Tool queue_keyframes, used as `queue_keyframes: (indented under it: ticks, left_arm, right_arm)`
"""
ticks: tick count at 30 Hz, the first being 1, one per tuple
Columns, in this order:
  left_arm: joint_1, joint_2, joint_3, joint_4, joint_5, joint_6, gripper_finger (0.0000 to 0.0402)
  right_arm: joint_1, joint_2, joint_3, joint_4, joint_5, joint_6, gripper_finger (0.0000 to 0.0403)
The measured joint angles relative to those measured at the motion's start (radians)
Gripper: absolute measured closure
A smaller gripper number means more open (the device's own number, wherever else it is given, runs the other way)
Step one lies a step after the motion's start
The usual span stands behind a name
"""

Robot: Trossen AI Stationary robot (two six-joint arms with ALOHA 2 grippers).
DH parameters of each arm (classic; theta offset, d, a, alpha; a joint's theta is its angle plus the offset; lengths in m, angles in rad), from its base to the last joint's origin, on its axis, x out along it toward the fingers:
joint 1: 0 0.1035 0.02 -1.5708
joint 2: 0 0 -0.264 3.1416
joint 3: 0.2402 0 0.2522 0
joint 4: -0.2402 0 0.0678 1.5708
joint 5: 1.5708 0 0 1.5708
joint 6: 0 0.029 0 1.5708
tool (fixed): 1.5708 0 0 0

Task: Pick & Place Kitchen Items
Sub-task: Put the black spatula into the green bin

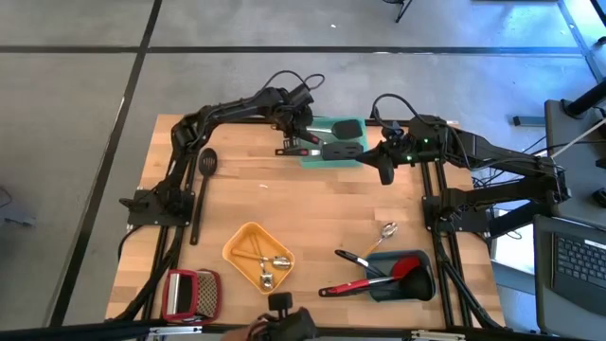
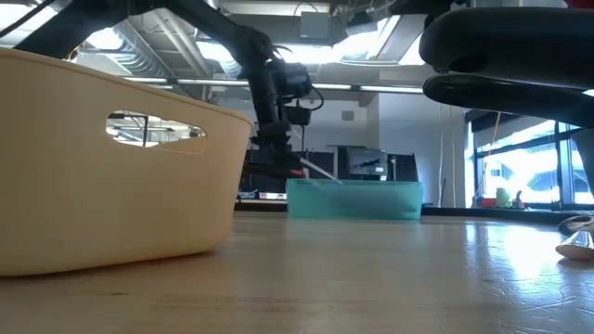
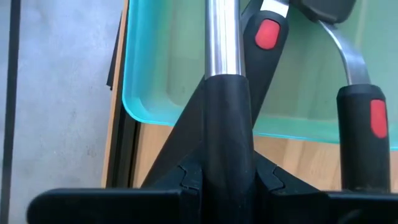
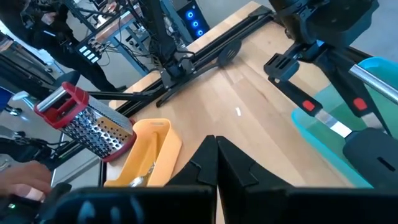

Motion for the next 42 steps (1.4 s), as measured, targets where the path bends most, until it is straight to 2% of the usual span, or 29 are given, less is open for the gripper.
queue_keyframes:
  ticks: [22,28,36,42]
  left_arm:
    - [-0.005,0.022,0.004,0.023,0.001,0.046,0.035]
    - [-0.015,0.025,0.004,0.024,-0.025,0.06,0.035]
    - [-0.029,0.027,0.002,0.046,-0.104,0.072,0.0278]
    - [-0.048,0.022,-0.002,0.067,-0.155,0.075,0.025]
  right_arm:
    - [0.0,0.0,0.0,0.023,0.007,0.026,0.0402]
    - [0.0,0.0,0.0,0.023,0.007,0.026,0.0402]
    - [0.0,0.0,0.0,0.023,0.007,0.026,0.0402]
    - [0.0,0.0,0.0,0.023,0.003,0.026,0.0402]
